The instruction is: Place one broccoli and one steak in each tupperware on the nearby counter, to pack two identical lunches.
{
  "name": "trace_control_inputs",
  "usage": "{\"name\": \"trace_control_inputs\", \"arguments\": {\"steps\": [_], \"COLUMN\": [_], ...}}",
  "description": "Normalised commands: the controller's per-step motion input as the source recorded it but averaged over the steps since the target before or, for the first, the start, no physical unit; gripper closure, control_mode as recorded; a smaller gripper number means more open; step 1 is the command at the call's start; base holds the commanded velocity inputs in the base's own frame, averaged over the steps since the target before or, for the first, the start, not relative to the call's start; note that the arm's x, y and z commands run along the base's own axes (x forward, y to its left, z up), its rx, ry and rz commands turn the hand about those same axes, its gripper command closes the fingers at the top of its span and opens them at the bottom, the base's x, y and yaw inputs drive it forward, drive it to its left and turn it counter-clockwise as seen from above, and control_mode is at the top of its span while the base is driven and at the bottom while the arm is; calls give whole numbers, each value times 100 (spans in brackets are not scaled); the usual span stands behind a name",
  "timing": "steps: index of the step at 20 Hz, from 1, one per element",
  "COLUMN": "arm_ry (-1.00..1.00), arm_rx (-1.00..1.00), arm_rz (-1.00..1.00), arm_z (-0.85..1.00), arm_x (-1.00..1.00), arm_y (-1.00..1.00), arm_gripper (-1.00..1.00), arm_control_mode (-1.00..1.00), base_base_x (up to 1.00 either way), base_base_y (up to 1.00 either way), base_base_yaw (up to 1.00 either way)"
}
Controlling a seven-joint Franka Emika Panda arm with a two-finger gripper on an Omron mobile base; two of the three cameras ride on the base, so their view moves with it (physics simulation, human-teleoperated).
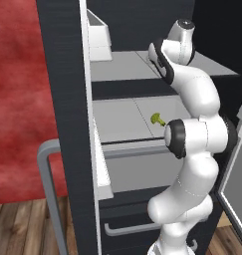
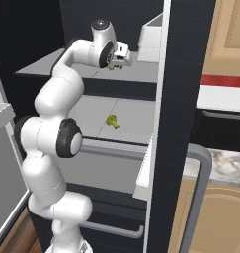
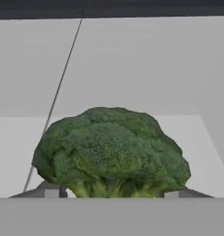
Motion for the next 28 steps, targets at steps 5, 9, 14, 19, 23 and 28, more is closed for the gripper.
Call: {"name": "trace_control_inputs", "arguments": {"steps": [5,9,14,19,23,28], "arm_ry": [0,-1,-11,-22,-24,-10], "arm_rx": [0,0,-1,-5,-4,0], "arm_rz": [-1,0,3,12,9,0], "arm_z": [-1,-3,-18,-14,-4,20], "arm_x": [20,0,-83,-100,-100,-100], "arm_y": [0,0,10,24,17,-1], "arm_gripper": [100,100,100,100,100,100], "arm_control_mode": [-100,-100,-100,-100,-100,-100], "base_base_x": [0,0,0,0,0,0], "base_base_y": [0,0,0,0,0,0], "base_base_yaw": [0,0,0,0,0,0]}}
